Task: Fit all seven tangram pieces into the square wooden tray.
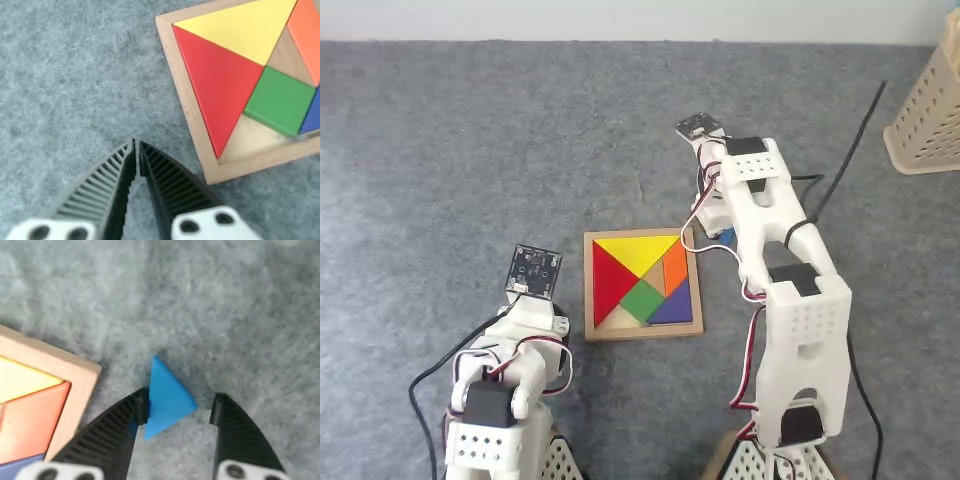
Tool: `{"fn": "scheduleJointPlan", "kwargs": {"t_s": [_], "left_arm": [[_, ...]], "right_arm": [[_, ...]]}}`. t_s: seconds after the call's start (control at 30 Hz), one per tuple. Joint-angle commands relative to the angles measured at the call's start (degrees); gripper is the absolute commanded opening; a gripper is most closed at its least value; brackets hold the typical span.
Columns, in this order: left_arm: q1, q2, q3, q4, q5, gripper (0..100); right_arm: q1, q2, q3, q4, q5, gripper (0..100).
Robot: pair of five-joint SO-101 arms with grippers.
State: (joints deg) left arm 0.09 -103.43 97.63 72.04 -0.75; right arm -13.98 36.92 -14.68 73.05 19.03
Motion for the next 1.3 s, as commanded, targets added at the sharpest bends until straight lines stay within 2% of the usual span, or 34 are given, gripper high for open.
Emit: {"fn": "scheduleJointPlan", "kwargs": {"t_s": [0.0, 0.13, 0.33, 0.57, 0.67, 0.9, 1.27], "left_arm": [[-0.35, -1.23, -1.1, 0.35, 0.35, 1], [-0.35, -1.23, -1.1, 0.35, 0.35, 1], [-0.35, -1.23, -1.1, 0.35, 0.35, 1], [-0.35, -1.23, -1.1, 0.35, 0.35, 1], [-0.35, -1.23, -1.1, 0.35, 0.35, 1], [-0.35, -1.23, -1.1, 0.35, 0.35, 1], [-0.35, -1.23, -1.1, 0.35, 0.35, 1]], "right_arm": [[-0.48, -0.4, 0.09, -1.45, 0.79, 13.5], [-0.48, -0.4, 0.09, -1.45, 0.79, 9.2], [-0.48, -1.27, 0.09, -0.66, 0.7, 9.1], [-1.8, -13.76, 4.75, 3.3, 0.88, 9.1], [-5.23, -22.64, 14.95, -0.84, 1.14, 9.1], [-19.03, -41.63, 36.92, -9.36, 3.78, 9.2], [-30.99, -37.23, 38.15, -11.12, 4.13, 9.3]]}}
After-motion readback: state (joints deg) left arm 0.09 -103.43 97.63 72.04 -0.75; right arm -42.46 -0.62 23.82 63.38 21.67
